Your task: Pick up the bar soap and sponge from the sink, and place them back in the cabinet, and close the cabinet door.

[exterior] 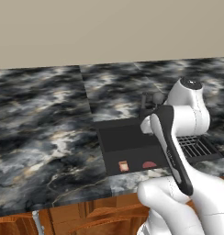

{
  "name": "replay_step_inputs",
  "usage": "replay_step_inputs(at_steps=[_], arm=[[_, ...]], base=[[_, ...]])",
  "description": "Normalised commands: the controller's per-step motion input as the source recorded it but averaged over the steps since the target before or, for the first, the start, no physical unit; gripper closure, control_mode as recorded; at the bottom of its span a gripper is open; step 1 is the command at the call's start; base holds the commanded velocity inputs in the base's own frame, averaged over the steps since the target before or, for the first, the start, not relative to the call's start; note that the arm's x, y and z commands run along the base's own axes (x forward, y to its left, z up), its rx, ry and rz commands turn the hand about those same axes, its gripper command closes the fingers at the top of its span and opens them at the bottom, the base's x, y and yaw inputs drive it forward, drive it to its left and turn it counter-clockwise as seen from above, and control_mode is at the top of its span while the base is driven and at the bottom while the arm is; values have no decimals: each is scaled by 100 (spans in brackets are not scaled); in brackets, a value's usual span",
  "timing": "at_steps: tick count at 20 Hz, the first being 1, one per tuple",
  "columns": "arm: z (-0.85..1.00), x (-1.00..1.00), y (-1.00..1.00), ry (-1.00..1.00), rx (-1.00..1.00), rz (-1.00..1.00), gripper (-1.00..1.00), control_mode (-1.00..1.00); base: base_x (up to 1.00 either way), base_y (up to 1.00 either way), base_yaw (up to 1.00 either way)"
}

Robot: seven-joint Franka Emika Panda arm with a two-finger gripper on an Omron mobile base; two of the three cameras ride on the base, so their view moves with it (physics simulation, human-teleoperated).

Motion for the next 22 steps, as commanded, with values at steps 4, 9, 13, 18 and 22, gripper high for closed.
replay_step_inputs(at_steps=[4, 9, 13, 18, 22], arm=[[-43, 39, 18, 0, 0, -2, -100, -100], [-36, 40, 8, 0, 0, -1, -100, -100], [-29, 44, 1, 0, 0, 0, -100, -100], [-25, 45, 0, 0, 0, 0, -100, -100], [-24, 34, 0, 0, 0, 0, -100, -100]], base=[[0, 0, 0], [0, 0, 0], [0, 0, 0], [0, 0, 0], [0, 0, 0]])
